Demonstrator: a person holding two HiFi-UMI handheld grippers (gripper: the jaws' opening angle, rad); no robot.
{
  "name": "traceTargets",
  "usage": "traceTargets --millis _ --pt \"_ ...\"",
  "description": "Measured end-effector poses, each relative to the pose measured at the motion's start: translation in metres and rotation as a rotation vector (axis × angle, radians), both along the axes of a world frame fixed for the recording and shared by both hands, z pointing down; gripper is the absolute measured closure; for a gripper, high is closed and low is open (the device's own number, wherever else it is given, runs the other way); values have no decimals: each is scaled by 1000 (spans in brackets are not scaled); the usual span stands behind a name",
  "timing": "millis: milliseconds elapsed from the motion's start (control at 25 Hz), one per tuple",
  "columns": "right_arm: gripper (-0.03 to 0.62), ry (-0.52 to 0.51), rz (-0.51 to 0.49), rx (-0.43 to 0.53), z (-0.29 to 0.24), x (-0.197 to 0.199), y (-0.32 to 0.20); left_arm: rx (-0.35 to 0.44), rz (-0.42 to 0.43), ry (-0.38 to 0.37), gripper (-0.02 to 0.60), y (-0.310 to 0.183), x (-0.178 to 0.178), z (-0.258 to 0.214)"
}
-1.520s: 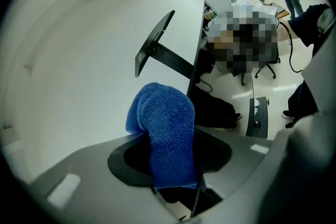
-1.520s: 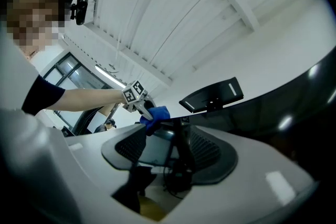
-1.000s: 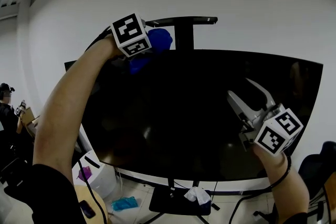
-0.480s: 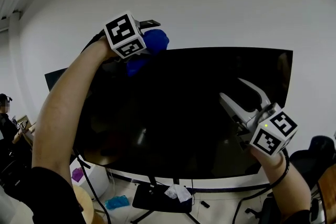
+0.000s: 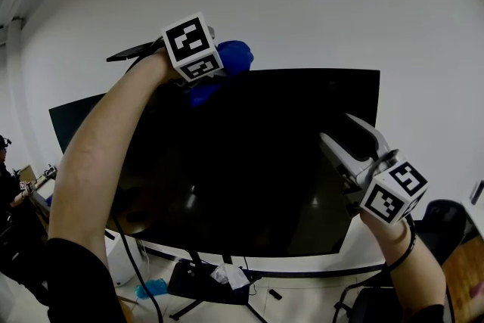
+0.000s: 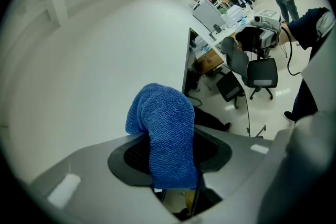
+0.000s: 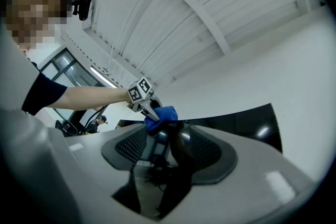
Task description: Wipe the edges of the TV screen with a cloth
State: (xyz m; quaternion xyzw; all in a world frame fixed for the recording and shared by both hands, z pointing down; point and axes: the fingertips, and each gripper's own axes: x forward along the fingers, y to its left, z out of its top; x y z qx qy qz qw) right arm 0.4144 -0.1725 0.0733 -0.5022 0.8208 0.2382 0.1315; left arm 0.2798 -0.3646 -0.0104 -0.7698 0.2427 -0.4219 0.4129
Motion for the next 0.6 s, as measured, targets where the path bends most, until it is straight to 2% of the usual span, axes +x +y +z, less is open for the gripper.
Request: traceTargets --millis 600 --pt "329 -38 77 30 5 123 77 0 134 -29 407 74 182 0"
